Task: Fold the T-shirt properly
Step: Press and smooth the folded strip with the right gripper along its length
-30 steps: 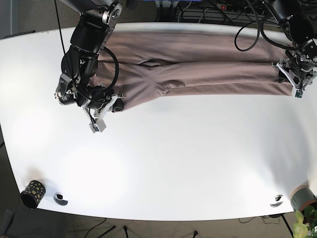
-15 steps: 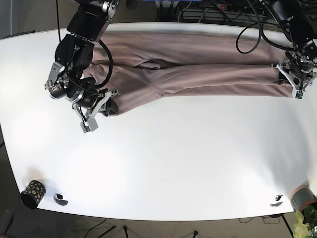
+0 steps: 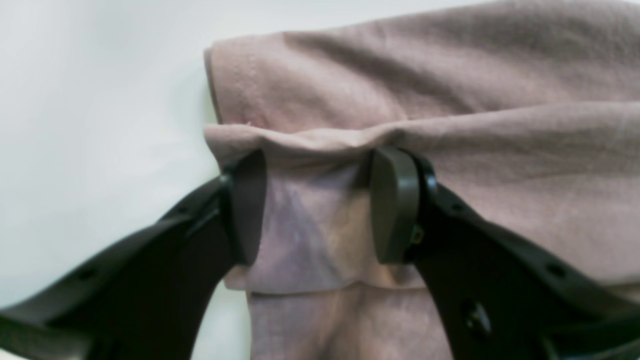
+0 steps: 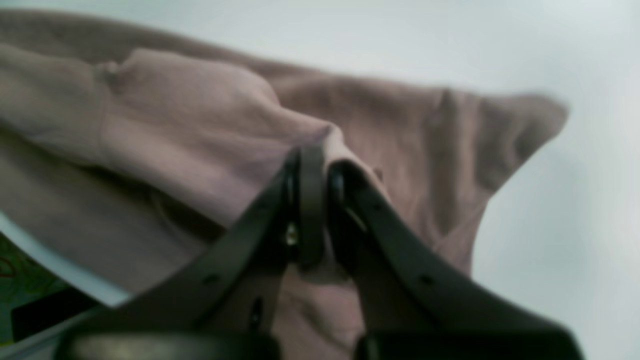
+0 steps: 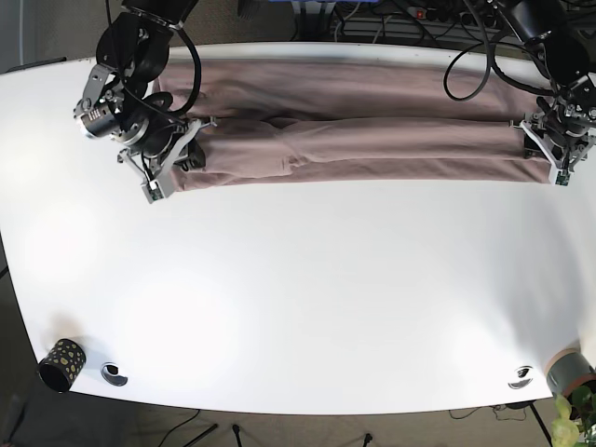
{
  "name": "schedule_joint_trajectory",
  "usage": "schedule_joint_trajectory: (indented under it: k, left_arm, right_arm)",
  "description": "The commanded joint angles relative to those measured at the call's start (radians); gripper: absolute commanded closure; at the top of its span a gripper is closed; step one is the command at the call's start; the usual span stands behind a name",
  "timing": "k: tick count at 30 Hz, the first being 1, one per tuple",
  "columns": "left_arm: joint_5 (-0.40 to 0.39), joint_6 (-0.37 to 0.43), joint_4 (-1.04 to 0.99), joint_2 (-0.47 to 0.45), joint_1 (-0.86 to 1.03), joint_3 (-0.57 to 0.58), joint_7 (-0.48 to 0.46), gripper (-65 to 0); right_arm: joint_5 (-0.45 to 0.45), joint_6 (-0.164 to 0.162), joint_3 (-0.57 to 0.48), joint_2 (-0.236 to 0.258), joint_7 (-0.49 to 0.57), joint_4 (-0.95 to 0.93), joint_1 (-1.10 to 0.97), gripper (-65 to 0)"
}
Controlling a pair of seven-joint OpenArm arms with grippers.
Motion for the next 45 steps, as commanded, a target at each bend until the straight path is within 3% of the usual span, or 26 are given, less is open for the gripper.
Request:
schedule_joint_trajectory:
  k: [1, 4, 10, 12, 13, 17, 22, 29, 37, 45]
  left_arm:
    - [0.017, -0.001, 0.002, -0.011, 0.001, 0.0, 0.021, -30.6]
    - [0.017, -0.001, 0.002, -0.011, 0.001, 0.0, 0.021, -30.6]
    - [0.016, -0.001, 0.005, -0.009, -0.005, 0.001, 0.021, -30.6]
    - [0.016, -0.001, 0.01, -0.009, -0.026, 0.001, 0.021, -30.6]
    - [0.016, -0.001, 0.011, -0.009, -0.034, -0.004, 0.021, -30.6]
    - [0.005, -0.001, 0.027, -0.008, -0.06, -0.008, 0.026, -30.6]
    - [-0.099, -0.001, 0.128, -0.009, -0.048, -0.008, 0.03, -30.6]
    - [-0.128, -0.001, 0.171, -0.014, -0.002, -0.002, 0.103, -30.6]
    - [-0.136, -0.001, 0.059, -0.04, 0.046, 0.0, 0.101, -30.6]
    - [-0.13, -0.001, -0.065, -0.038, -0.023, 0.016, 0.083, -30.8]
  right_arm:
    - [0.01, 0.006, 0.011, 0.01, 0.023, 0.023, -0.014, 0.0]
    - [0.006, 0.006, 0.065, 0.019, 0.023, 0.016, -0.029, -4.1]
    - [0.015, 0.006, 0.16, 0.042, 0.02, 0.029, -0.034, -42.5]
    - [0.016, 0.006, 0.163, 0.056, 0.017, 0.05, -0.034, -51.2]
    - [0.016, 0.006, 0.163, 0.058, 0.017, 0.059, -0.034, -52.3]
    - [0.024, 0.006, 0.149, 0.055, 0.008, 0.076, -0.034, -49.5]
    - [0.081, 0.006, 0.034, 0.059, 0.005, 0.075, -0.048, -42.0]
    - [0.016, 0.006, -0.15, 0.055, 0.023, 0.062, -0.089, -31.1]
    - [-0.125, 0.006, -0.21, 0.059, 0.108, -0.079, -0.092, -29.8]
    - [-0.148, 0.006, -0.21, 0.107, 0.218, -0.246, 0.023, -29.8]
